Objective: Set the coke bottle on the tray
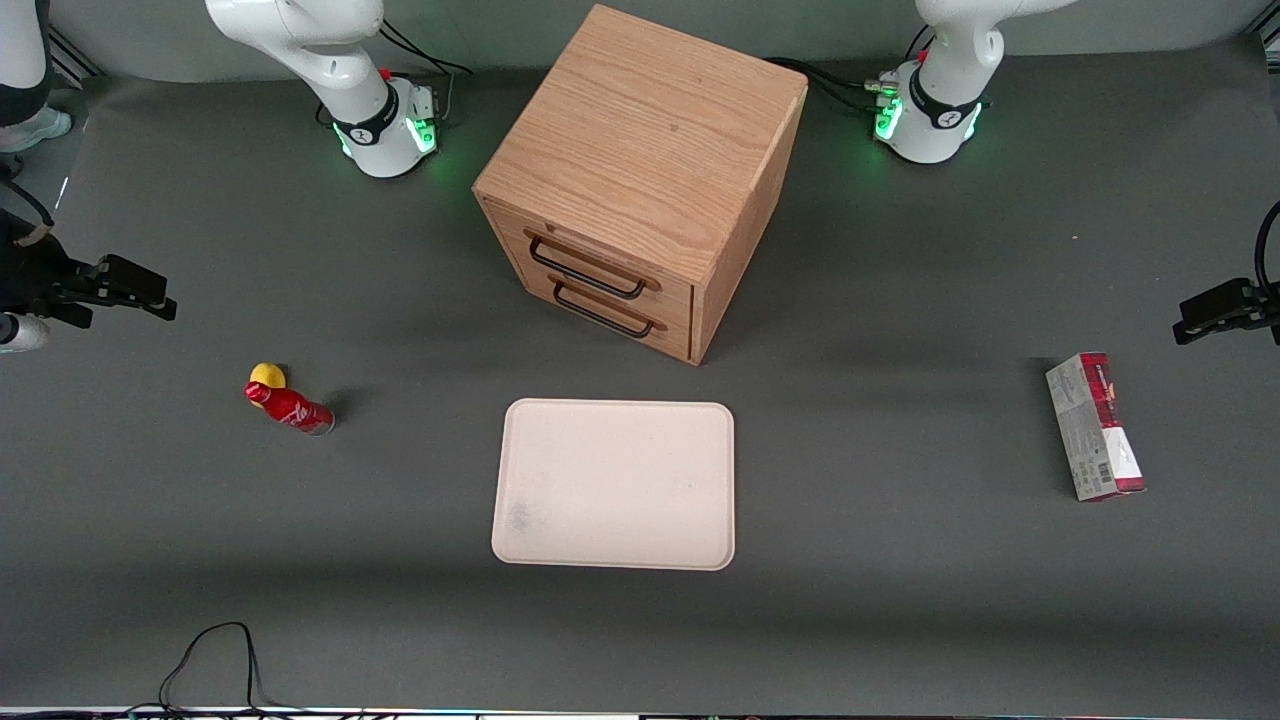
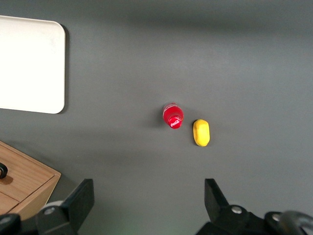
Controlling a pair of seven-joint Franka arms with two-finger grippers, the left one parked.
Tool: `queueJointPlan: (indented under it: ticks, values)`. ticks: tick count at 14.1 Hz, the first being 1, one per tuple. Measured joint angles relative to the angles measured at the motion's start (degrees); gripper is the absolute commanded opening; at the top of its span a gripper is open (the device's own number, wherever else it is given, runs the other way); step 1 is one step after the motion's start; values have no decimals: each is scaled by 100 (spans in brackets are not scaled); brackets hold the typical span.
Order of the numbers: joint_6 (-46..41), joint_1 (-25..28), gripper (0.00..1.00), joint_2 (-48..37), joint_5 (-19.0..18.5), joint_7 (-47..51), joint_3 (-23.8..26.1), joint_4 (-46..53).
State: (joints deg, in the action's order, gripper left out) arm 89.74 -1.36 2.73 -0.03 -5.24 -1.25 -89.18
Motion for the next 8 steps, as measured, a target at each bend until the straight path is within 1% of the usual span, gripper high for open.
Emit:
queueJointPlan:
  ticks: [4,8]
  values:
    - [-4,6,100,-10,-7,-4,-118,0]
    - [-94,8,100,-207,-9,-191,-461,-88]
